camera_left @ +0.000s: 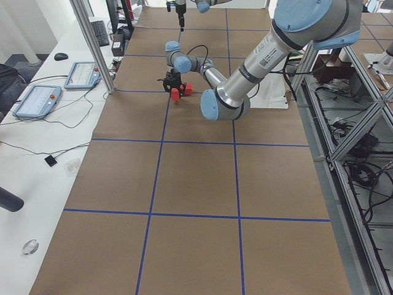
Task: Form red blocks into L shape at center
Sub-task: 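Lower the cube beside the farther center cube, on the left gripper's side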
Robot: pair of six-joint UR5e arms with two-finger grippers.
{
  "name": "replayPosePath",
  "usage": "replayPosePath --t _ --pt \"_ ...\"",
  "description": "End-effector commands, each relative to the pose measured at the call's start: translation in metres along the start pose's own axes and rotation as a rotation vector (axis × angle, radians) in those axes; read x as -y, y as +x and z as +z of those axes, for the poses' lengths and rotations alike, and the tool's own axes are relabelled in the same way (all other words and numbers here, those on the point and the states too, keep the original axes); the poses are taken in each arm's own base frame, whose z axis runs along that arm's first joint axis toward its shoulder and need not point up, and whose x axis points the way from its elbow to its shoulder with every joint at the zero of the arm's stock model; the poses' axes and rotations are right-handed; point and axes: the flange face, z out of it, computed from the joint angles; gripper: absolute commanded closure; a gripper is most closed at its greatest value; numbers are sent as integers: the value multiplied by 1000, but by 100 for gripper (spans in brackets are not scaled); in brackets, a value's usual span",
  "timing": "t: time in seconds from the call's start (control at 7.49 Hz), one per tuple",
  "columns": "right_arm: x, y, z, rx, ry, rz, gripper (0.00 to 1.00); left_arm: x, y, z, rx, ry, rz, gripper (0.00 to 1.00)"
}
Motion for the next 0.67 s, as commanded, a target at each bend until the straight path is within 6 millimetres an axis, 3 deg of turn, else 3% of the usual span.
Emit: replayPosePath --t 0.0,0.53 --pt "0 0 0 -1 0 -1 1 -10 -1 1 5 0 2 100" --pt "1 -1 0 1 1 -2 1 -19 -6 2 11 -2 13 100"
